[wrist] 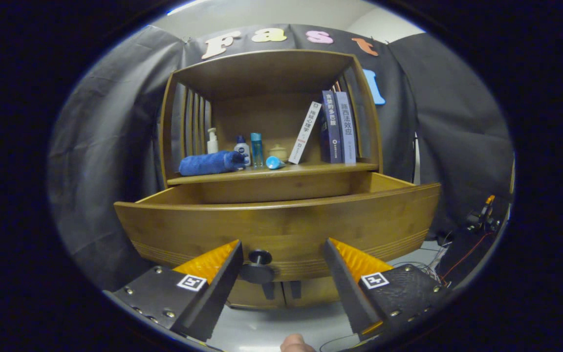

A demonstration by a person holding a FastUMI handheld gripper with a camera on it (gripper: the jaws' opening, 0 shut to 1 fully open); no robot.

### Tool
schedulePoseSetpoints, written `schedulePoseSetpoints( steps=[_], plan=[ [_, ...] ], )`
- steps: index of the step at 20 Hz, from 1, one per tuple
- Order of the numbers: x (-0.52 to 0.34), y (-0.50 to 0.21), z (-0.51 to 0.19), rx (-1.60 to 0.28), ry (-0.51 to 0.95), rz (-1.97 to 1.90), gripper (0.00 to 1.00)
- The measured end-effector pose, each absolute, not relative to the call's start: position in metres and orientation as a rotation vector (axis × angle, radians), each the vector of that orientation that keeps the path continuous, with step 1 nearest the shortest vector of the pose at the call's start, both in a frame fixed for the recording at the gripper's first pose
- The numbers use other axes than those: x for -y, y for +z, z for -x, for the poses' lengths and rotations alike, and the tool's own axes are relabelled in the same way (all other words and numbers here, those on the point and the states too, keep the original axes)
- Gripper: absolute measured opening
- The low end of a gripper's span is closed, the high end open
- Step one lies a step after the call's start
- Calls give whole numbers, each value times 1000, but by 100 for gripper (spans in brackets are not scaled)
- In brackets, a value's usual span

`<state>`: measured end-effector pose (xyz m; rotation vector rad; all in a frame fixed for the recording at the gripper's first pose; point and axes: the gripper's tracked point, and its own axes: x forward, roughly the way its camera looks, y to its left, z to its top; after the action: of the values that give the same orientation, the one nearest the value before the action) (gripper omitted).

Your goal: Pull open the drawer, take out the items inside it, and place them on the countertop above the cabinet.

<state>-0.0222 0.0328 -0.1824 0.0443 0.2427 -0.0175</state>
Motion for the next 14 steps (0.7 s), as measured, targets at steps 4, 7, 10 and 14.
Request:
schedulePoseSetpoints(
  steps=[4, 7, 10, 14],
  plan=[
    [-39, -192, 7, -264, -20, -58, 99],
    [-42, -190, 6, -242, -19, -65, 98],
    [-44, -192, 1, -252, -5, -71, 98],
    [-43, -191, -12, -258, 11, -133, 98]
  ],
)
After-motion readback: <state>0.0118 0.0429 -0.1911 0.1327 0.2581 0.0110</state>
